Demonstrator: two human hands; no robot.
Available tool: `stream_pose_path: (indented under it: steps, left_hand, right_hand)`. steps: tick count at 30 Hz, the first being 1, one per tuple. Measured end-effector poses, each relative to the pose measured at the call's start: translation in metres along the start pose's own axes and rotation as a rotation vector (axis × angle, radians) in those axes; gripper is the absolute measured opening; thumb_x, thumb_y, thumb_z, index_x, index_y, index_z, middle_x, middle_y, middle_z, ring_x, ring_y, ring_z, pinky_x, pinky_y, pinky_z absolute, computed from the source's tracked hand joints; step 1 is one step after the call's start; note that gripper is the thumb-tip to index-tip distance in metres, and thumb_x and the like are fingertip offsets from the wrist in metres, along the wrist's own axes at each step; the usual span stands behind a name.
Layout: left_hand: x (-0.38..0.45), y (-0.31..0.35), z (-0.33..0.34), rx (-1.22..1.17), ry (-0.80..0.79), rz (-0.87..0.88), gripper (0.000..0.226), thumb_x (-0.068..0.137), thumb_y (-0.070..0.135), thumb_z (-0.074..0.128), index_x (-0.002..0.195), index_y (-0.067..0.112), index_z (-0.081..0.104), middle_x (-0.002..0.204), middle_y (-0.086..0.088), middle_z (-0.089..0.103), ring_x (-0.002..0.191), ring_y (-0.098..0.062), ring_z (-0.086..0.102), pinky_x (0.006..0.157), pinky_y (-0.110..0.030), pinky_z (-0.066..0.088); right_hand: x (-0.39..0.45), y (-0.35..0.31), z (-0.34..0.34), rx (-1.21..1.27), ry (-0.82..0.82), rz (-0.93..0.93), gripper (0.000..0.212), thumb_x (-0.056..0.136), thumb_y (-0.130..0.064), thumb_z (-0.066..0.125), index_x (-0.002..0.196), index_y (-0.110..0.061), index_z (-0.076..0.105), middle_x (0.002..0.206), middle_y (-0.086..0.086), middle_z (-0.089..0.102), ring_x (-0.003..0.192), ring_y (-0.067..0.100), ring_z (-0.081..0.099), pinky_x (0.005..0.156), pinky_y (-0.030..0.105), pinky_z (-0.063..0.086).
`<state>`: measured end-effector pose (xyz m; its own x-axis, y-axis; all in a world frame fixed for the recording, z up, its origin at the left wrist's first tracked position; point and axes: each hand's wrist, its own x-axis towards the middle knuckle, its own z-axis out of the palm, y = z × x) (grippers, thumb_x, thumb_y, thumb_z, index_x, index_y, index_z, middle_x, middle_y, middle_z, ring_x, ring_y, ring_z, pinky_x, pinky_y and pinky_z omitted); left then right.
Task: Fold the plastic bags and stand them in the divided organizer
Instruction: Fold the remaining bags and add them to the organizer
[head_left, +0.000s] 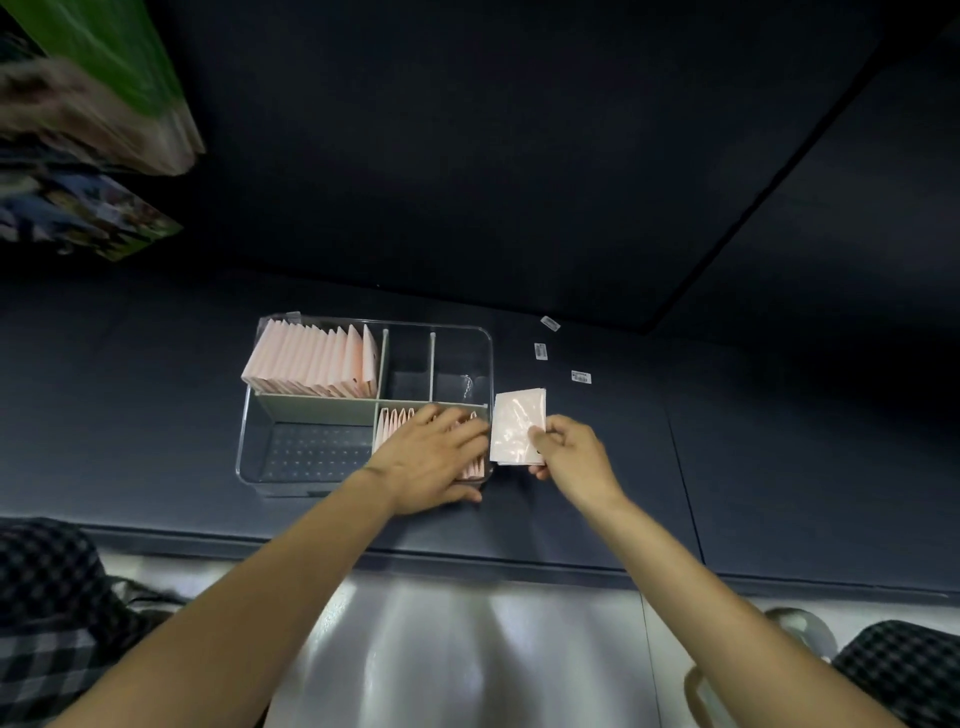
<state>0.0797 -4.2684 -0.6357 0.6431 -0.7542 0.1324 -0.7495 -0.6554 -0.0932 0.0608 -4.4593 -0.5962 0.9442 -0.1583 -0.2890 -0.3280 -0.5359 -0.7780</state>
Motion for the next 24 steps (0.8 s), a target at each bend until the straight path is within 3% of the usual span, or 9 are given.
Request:
stream_pose_path:
  steps: [5, 8, 13, 15, 18, 21, 24]
  left_hand:
    - [0.003, -0.002, 0.007, -0.056, -0.054, 0.013, 0.057, 0.083, 0.067, 0.045, 0.106, 0.016, 0.049, 0.11, -0.001, 0.054, 0.108, -0.023, 0.046, 0.095, -0.037, 0.037]
    - [-0.001, -0.007, 0.009, -0.048, -0.142, 0.032, 0.054, 0.085, 0.064, 0.046, 0.109, 0.018, 0.057, 0.117, 0.001, 0.05, 0.118, -0.023, 0.04, 0.101, -0.038, 0.031]
    - [-0.007, -0.011, 0.01, -0.079, -0.192, 0.013, 0.043, 0.088, 0.054, 0.048, 0.113, 0.021, 0.058, 0.124, 0.004, 0.053, 0.129, -0.025, 0.033, 0.105, -0.039, 0.022]
    - [-0.007, -0.01, 0.008, -0.075, -0.175, 0.014, 0.043, 0.088, 0.053, 0.05, 0.115, 0.021, 0.058, 0.124, 0.004, 0.054, 0.128, -0.025, 0.036, 0.105, -0.039, 0.024]
    - [-0.007, -0.009, 0.008, -0.052, -0.173, 0.002, 0.042, 0.087, 0.053, 0.049, 0.112, 0.02, 0.06, 0.123, 0.005, 0.054, 0.125, -0.024, 0.037, 0.105, -0.039, 0.025]
    - [-0.007, -0.009, 0.008, -0.057, -0.167, -0.025, 0.042, 0.087, 0.051, 0.05, 0.11, 0.018, 0.059, 0.123, 0.003, 0.053, 0.126, -0.024, 0.036, 0.106, -0.039, 0.023]
    - [-0.008, -0.007, 0.01, -0.039, -0.142, -0.037, 0.043, 0.087, 0.051, 0.05, 0.112, 0.016, 0.054, 0.119, 0.0, 0.054, 0.122, -0.024, 0.039, 0.106, -0.038, 0.025]
  right_hand:
    - [0.007, -0.001, 0.009, 0.023, 0.01, 0.015, 0.019, 0.092, -0.012, 0.051, 0.087, 0.003, 0.061, 0.06, 0.003, 0.06, 0.05, 0.015, 0.056, 0.069, 0.042, 0.053]
    - [0.008, 0.0, 0.011, -0.028, 0.011, -0.013, 0.018, 0.091, -0.012, 0.051, 0.086, 0.002, 0.061, 0.06, 0.003, 0.06, 0.048, 0.013, 0.055, 0.067, 0.039, 0.053]
    - [0.007, -0.01, 0.015, -0.185, -0.161, -0.095, 0.002, 0.092, -0.014, 0.049, 0.09, -0.015, 0.05, 0.066, 0.001, 0.067, 0.049, 0.007, 0.057, 0.058, 0.025, 0.048]
    - [0.009, -0.015, 0.019, -0.29, -0.23, -0.131, 0.004, 0.092, -0.015, 0.047, 0.096, -0.014, 0.045, 0.071, 0.003, 0.069, 0.06, 0.01, 0.059, 0.062, 0.026, 0.045]
    - [0.014, -0.022, 0.025, -0.48, -0.217, -0.152, 0.012, 0.092, -0.013, 0.042, 0.103, -0.006, 0.043, 0.088, 0.015, 0.07, 0.087, 0.027, 0.06, 0.072, 0.036, 0.046]
    - [0.014, -0.026, 0.034, -0.631, -0.192, -0.142, 0.013, 0.091, -0.01, 0.04, 0.103, -0.005, 0.038, 0.096, 0.02, 0.067, 0.093, 0.034, 0.061, 0.069, 0.037, 0.046]
    - [0.013, -0.029, 0.046, -0.767, -0.139, -0.15, 0.02, 0.091, -0.007, 0.041, 0.111, -0.004, 0.038, 0.107, 0.019, 0.062, 0.1, 0.037, 0.059, 0.066, 0.034, 0.037]
